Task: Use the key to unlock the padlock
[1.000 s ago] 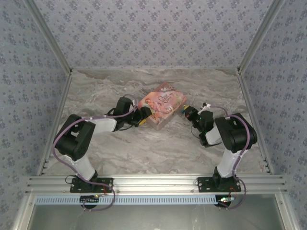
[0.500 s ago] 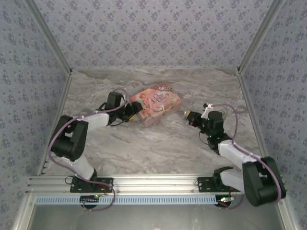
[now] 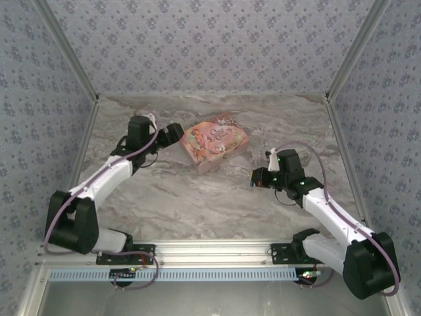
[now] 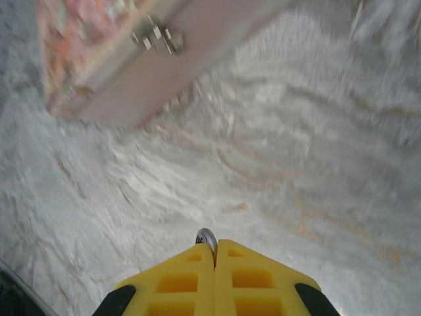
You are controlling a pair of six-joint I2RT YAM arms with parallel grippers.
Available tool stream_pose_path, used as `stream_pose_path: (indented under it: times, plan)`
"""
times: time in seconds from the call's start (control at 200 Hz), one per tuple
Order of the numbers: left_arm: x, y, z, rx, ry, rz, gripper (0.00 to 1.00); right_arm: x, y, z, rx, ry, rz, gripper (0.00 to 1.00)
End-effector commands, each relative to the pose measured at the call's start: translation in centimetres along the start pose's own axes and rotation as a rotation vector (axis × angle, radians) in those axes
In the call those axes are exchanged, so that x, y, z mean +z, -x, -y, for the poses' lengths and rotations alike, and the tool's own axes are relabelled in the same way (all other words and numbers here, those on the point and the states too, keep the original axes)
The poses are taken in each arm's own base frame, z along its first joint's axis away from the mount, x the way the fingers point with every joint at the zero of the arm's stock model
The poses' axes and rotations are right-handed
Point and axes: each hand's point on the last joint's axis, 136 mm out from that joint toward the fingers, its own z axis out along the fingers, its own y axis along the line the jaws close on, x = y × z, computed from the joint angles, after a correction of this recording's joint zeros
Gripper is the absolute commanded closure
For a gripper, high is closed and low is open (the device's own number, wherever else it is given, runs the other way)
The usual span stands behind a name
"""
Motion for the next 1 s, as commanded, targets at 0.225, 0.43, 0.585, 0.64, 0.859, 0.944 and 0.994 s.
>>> stream_pose_path:
  times: [0.225,0.43,0.585,0.64,0.859,0.944,0.994]
  plan:
    - [-3.2,0.6,-3.1,0.026,0.113,0.066,0.1,4.6,-3.9,0.2,0.034,-0.099,-0.189,1.0]
    - [-3.9,0.6,-3.2,0.028,0.117,0.07,0.09,6.4,-4.0,0.7,0.045,-0.127,-0.18,0.98]
    - [-4.5,0.7,-3.3,0.044,0.122,0.076,0.09,6.3,-3.5,1.1,0.031,-0.142,-0.148,0.75]
    - [-4.7,0.7,-3.4,0.045,0.125,0.079,0.09,5.9,-2.8,0.9,0.021,-0.137,-0.12,0.68]
    - [-6.2,1.7,-3.7,0.069,0.137,0.13,0.09,2.0,1.4,1.1,-0.06,-0.184,0.045,0.59]
    - [-7.1,2.5,-4.3,0.09,0.17,0.176,0.08,-0.3,3.6,2.2,-0.076,-0.241,0.142,0.55]
    - [-7.8,3.0,-4.7,0.106,0.2,0.212,0.06,-2.0,5.0,2.9,-0.085,-0.278,0.21,0.51]
